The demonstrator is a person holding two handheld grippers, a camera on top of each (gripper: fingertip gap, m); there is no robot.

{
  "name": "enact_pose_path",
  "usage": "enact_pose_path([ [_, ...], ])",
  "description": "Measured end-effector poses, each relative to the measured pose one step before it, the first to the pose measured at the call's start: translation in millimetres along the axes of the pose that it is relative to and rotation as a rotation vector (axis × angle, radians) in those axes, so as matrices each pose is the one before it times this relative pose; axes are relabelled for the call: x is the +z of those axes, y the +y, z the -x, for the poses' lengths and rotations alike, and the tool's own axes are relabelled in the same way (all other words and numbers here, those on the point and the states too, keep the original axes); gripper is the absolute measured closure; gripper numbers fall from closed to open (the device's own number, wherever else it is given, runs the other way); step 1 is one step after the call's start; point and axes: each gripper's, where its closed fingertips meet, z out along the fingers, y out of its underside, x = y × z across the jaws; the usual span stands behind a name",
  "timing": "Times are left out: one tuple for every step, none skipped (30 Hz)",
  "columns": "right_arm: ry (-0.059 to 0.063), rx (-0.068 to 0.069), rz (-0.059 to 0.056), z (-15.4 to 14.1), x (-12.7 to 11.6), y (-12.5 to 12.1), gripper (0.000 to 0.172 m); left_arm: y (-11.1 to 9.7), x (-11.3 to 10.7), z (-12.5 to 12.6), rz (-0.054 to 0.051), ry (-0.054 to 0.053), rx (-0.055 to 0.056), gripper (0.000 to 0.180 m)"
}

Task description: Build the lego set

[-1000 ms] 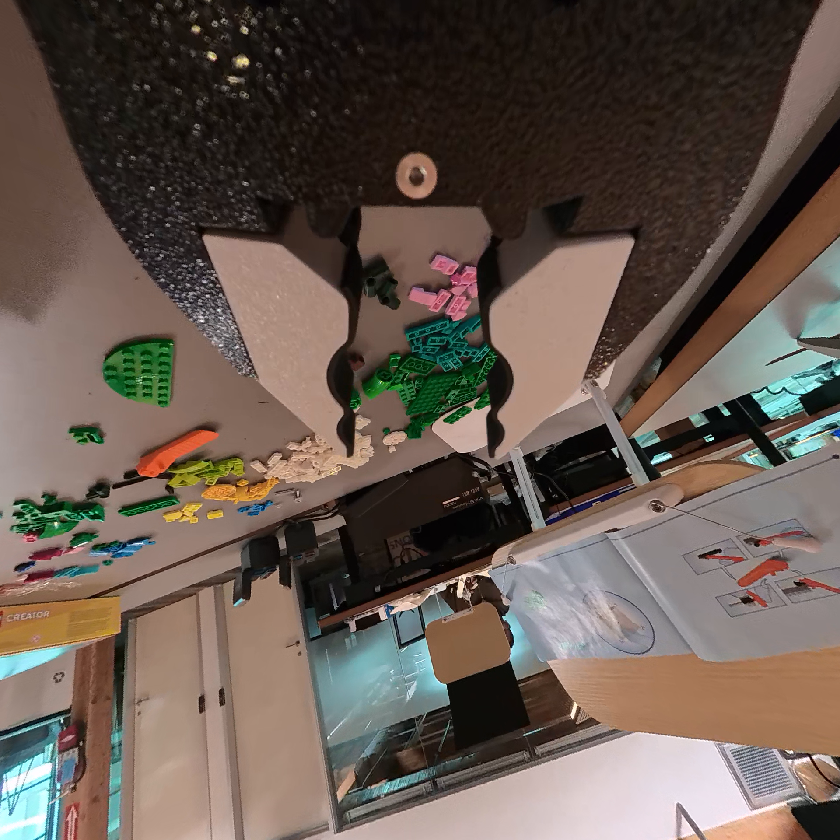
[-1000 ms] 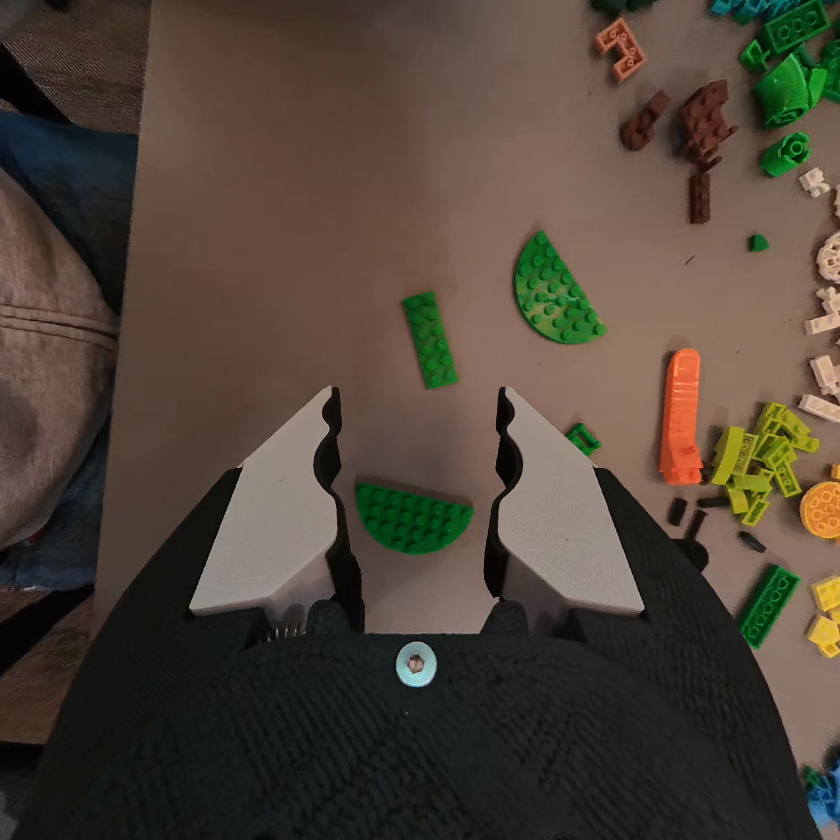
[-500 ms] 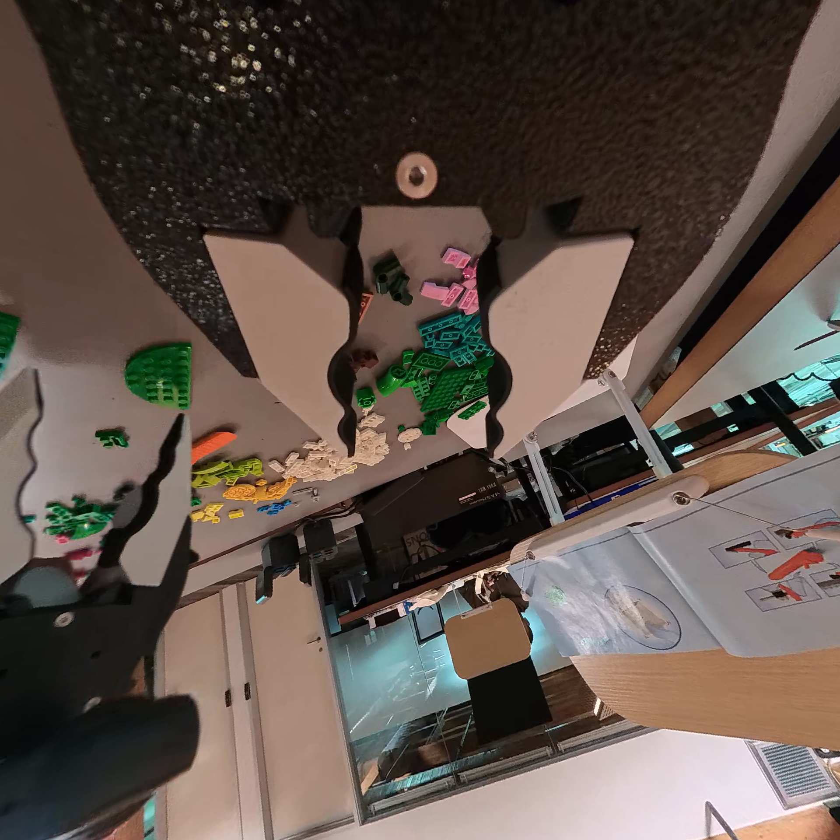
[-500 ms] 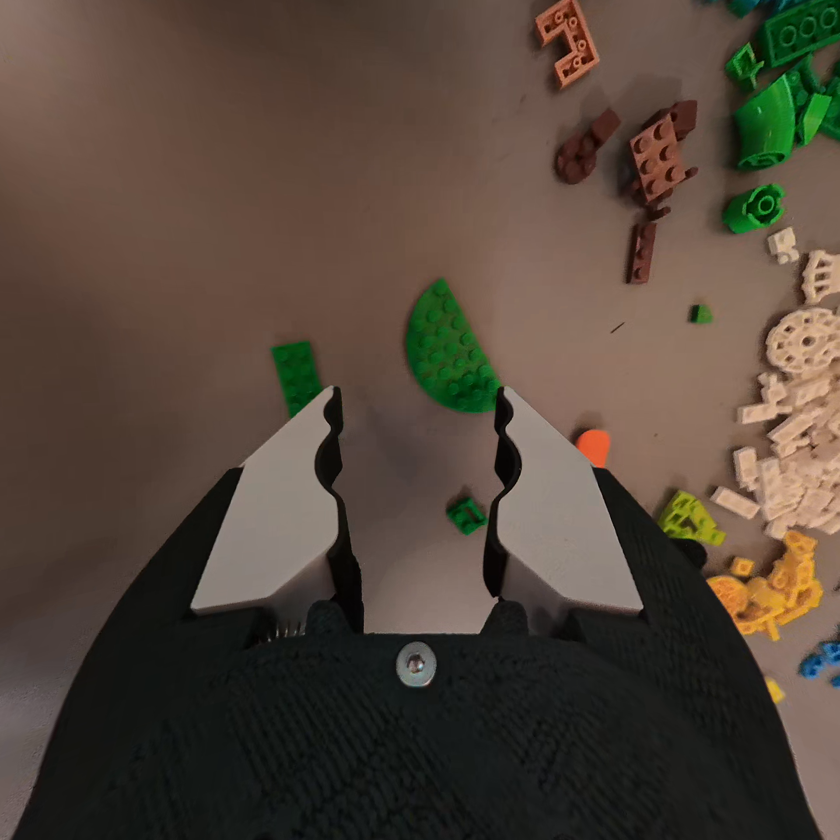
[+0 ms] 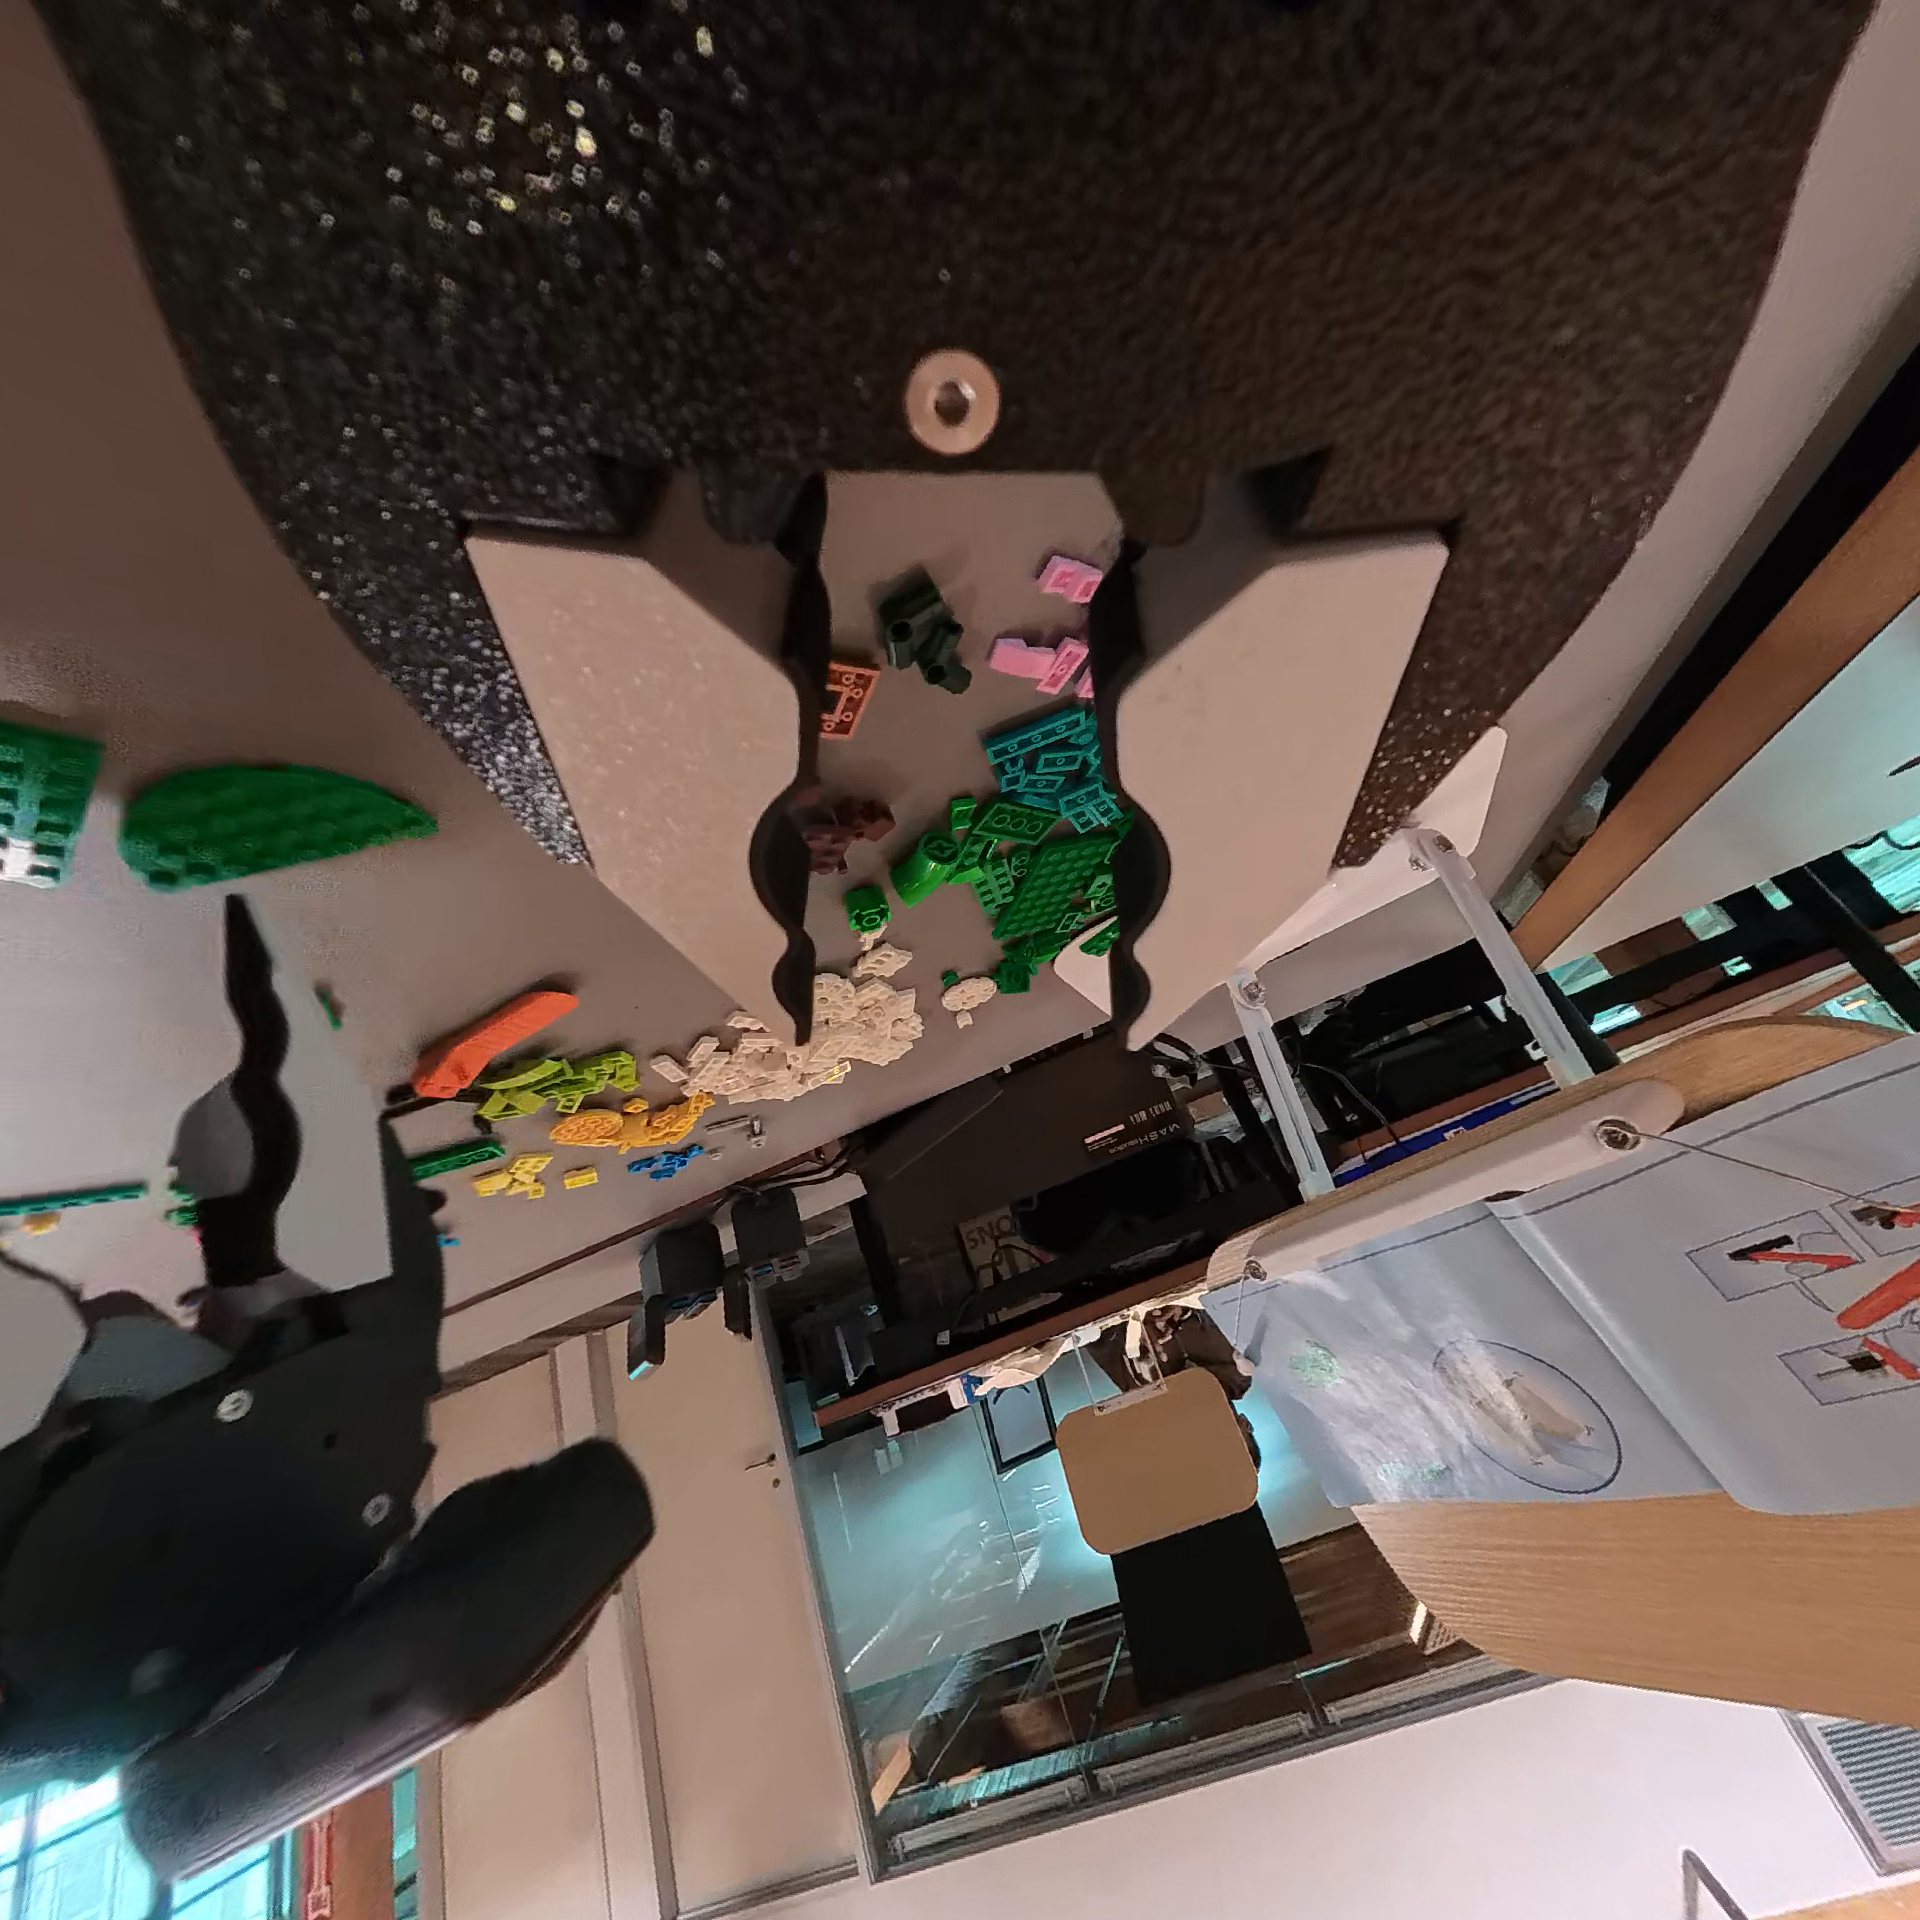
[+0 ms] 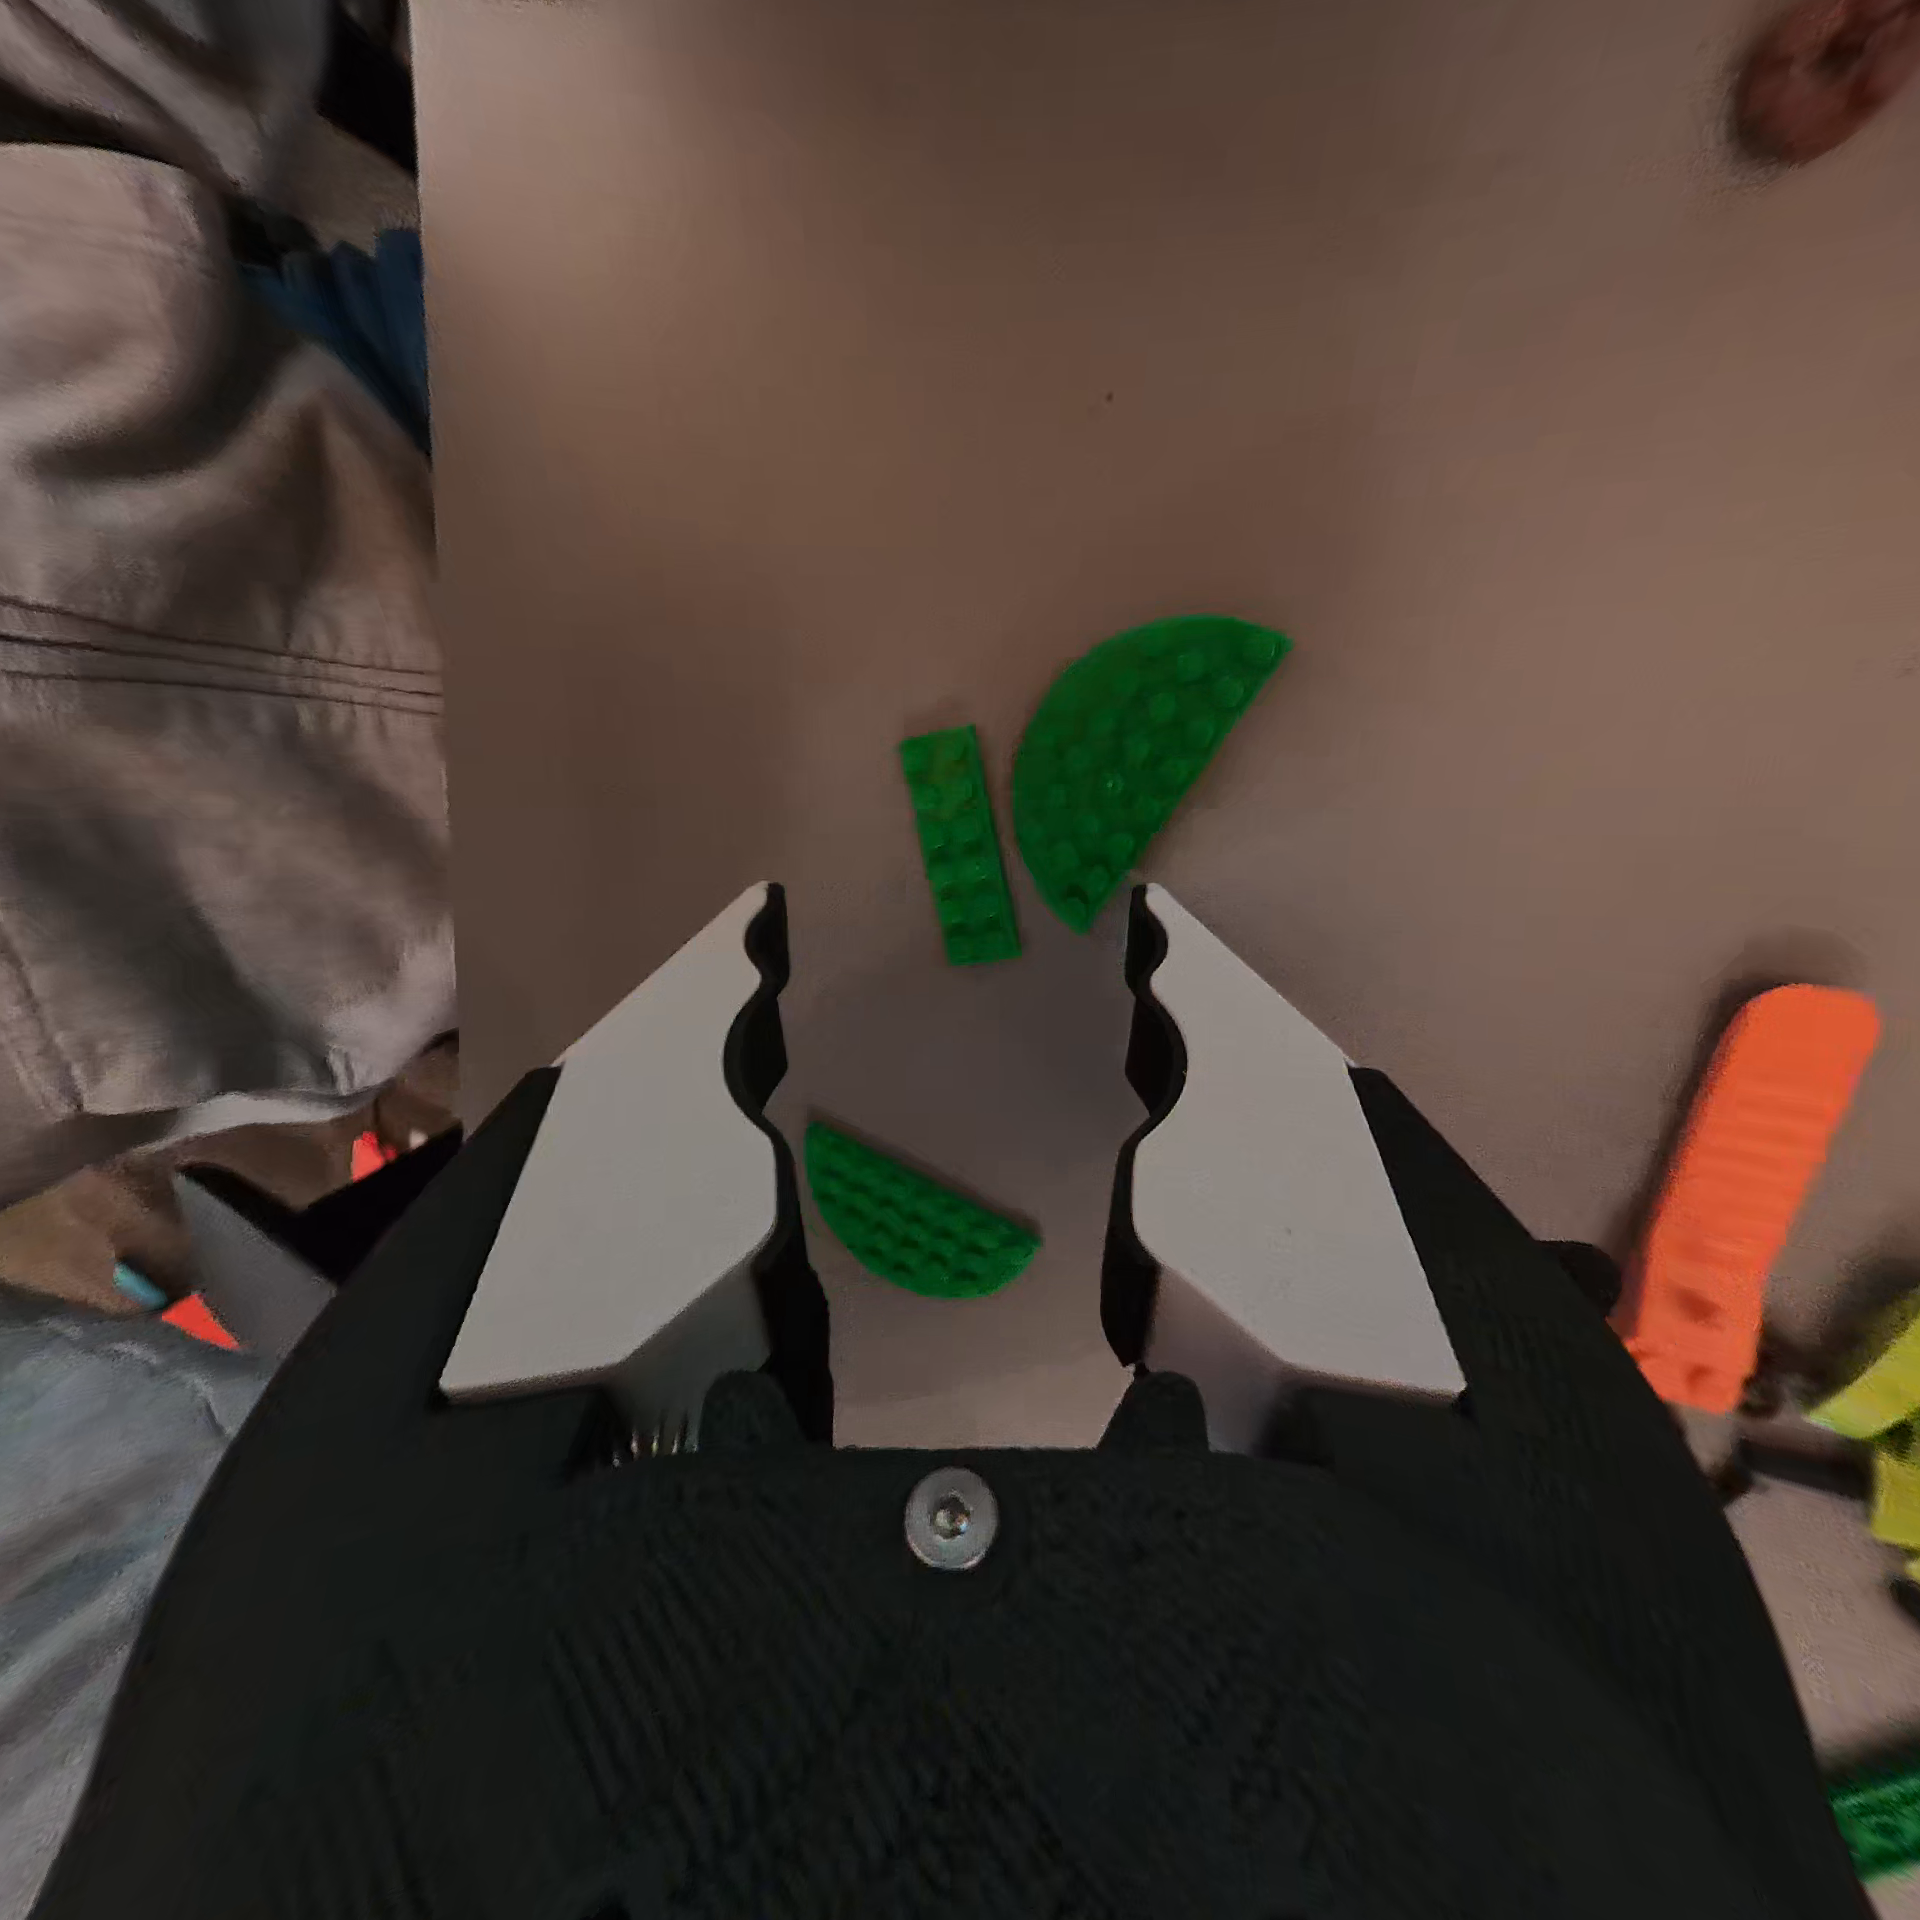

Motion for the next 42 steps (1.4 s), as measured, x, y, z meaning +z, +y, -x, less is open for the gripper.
enact_pose_path([
  [0.0367,0.0130,-0.0339,1.41,-0.69,-0.13,0.107,0.07,0.18,-0.61,0.0008,0.0016,0.0016,0.126],
  [0.0523,0.0150,-0.0318,0.43,-0.13,0.55,0.107,-0.06,0.09,-0.28,0.0000,-0.0005,0.0020,0.126],
  [0.0584,-0.0024,-0.0212,-0.10,0.66,2.20,0.107,-0.11,-0.11,0.11,-0.0003,-0.0014,0.0009,0.126],
  [0.0522,-0.0298,-0.0158,0.88,1.39,3.06,0.107,-0.14,-0.09,0.15,-0.0009,-0.0002,-0.0026,0.126],
  [0.0482,-0.0352,-0.0090,0.40,1.42,3.51,0.108,-0.23,-0.10,0.04,-0.0019,0.0007,-0.0051,0.126],
  [0.0446,-0.0262,-0.0075,-1.15,1.29,2.59,0.109,-0.31,0.13,0.07,-0.0021,0.0009,-0.0057,0.126],
  [0.0191,-0.0178,-0.0153,0.65,1.11,0.51,0.110,-0.30,-0.02,0.10,-0.0019,0.0009,-0.0053,0.126],
  [0.0001,-0.0082,-0.0204,1.56,1.30,-0.79,0.111,-0.34,0.05,-0.14,-0.0018,0.0016,-0.0044,0.126],
  [-0.0048,0.0008,-0.0153,0.59,1.48,-0.70,0.114,-0.19,-0.01,-0.28,-0.0008,0.0014,-0.0025,0.126],
  [-0.0104,0.0035,-0.0102,0.47,1.65,-0.36,0.116,0.01,-0.13,-0.21,-0.0002,0.0004,0.0001,0.126],
  [-0.0088,0.0062,-0.0103,-0.22,1.07,-1.16,0.118,-0.17,-0.11,-0.65,0.0001,0.0015,0.0015,0.126],
  [-0.0124,0.0093,-0.0074,0.21,0.36,-1.86,0.121,-0.07,-0.05,-0.83,0.0002,0.0024,0.0020,0.126],
  [-0.0079,0.0138,0.0011,-0.10,0.22,-1.17,0.122,-0.12,-0.10,-0.75,0.0001,0.0019,0.0033,0.126],
  [-0.0034,0.0078,0.0083,0.19,0.14,-0.48,0.122,-0.51,-0.38,-0.83,-0.0017,0.0012,0.0047,0.126],
  [0.0019,-0.0031,0.0121,0.92,0.20,0.42,0.122,-0.74,-0.43,-0.73,-0.0031,0.0017,0.0031,0.127],
  [0.0090,-0.0121,0.0162,0.94,0.02,1.11,0.122,-0.46,-0.48,-0.67,-0.0016,0.0015,0.0005,0.126],
  [0.0145,-0.0141,0.0181,0.76,-0.17,1.96,0.122,-0.03,-0.42,-0.44,0.0001,0.0010,0.0002,0.126],
  [0.0117,-0.0114,0.0142,0.75,-0.43,2.06,0.122,0.10,-0.17,-0.12,0.0005,0.0001,0.0010,0.126],
  [0.0086,-0.0097,0.0062,0.41,-0.47,1.59,0.122,0.04,-0.09,0.05,0.0002,0.0000,-0.0003,0.126],
  [0.0079,-0.0074,0.0021,-0.40,0.01,1.39,0.122,0.09,0.12,-0.05,-0.0001,0.0010,-0.0027,0.126],
  [0.0060,0.0005,0.0079,-1.20,0.56,2.26,0.122,0.00,0.22,-0.03,-0.0006,0.0021,-0.0036,0.126],
  [0.0036,0.0060,0.0041,-1.13,0.49,1.44,0.124,0.15,0.25,-0.18,-0.0001,0.0026,-0.0034,0.126],
  [-0.0118,0.0036,-0.0104,1.35,-0.34,-1.32,0.125,0.30,0.39,-0.05,0.0009,0.0018,-0.0023,0.126],
  [-0.0165,0.0034,-0.0052,2.40,0.18,-0.62,0.128,0.19,0.20,-0.07,0.0011,0.0003,-0.0005,0.126],
  [-0.0051,-0.0025,-0.0032,1.07,0.36,-0.42,0.130,0.00,0.07,-0.02,0.0001,-0.0001,0.0004,0.126],
  [-0.0004,-0.0078,-0.0002,0.69,0.24,-0.07,0.133,-0.05,-0.09,-0.24,-0.0006,0.0007,0.0005,0.126],
  [-0.0028,-0.0056,0.0028,1.09,0.03,0.31,0.138,-0.10,-0.03,-0.15,-0.0005,0.0006,0.0001,0.126],
  [-0.0063,-0.0022,0.0019,1.75,0.15,0.05,0.143,-0.04,0.02,-0.20,-0.0003,0.0012,-0.0006,0.126],
  [-0.0047,0.0002,-0.0008,1.61,0.35,-0.35,0.148,0.01,-0.08,-0.27,0.0000,0.0018,-0.0012,0.126],
  [-0.0015,0.0026,-0.0019,1.35,0.44,-0.26,0.154,-0.01,-0.07,-0.41,-0.0002,0.0029,-0.0011,0.126],
  [0.0014,0.0036,-0.0036,1.13,0.25,-0.26,0.156,-0.29,-0.21,-1.12,-0.0005,0.0064,0.0005,0.127],
  [0.0039,0.0075,-0.0037,0.69,-0.07,0.15,0.156,-0.82,-0.60,-4.13,-0.0004,0.0279,0.0048,0.133],
  [0.0040,0.0104,-0.0063,0.39,-0.44,0.19,0.156,-2.83,-1.49,-9.03,-0.0113,0.0620,0.0254,0.148],
  [0.0059,0.0138,-0.0146,0.10,-1.10,-0.50,0.156,-4.57,-1.63,-8.47,-0.0218,0.0539,0.0310,0.164],
  [0.0024,0.0206,-0.0231,0.09,-1.87,-1.46,0.156,-3.26,-0.53,-4.64,-0.0139,0.0250,0.0182,0.171],
  [0.0013,0.0266,-0.0281,-0.29,-2.63,-2.14,0.156,-0.34,0.81,-3.13,0.0021,0.0157,0.0069,0.174],
  [0.0010,0.0239,-0.0312,-0.87,-3.17,-2.82,0.157,1.73,1.49,-2.75,0.0098,0.0116,0.0031,0.174],
  [0.0056,0.0217,-0.0322,-2.05,-3.52,-3.20,0.157,1.89,1.64,-2.57,0.0087,0.0091,0.0068,0.176],
  [0.0136,0.0237,-0.0282,-3.84,-3.21,-3.26,0.157,0.59,1.22,-2.06,0.0039,0.0053,0.0097,0.177],
  [0.0199,0.0223,-0.0223,-5.35,-2.50,-2.96,0.157,-0.40,0.84,-1.37,-0.0006,0.0004,0.0089,0.177],
  [0.0164,0.0128,-0.0190,-4.73,-1.48,-2.80,0.157,-0.73,0.47,-1.10,-0.0028,-0.0009,0.0058,0.178],
  [0.0024,0.0028,-0.0154,-1.94,-0.36,-2.20,0.157,-0.23,0.28,-1.07,-0.0014,0.0004,0.0030,0.178],
])
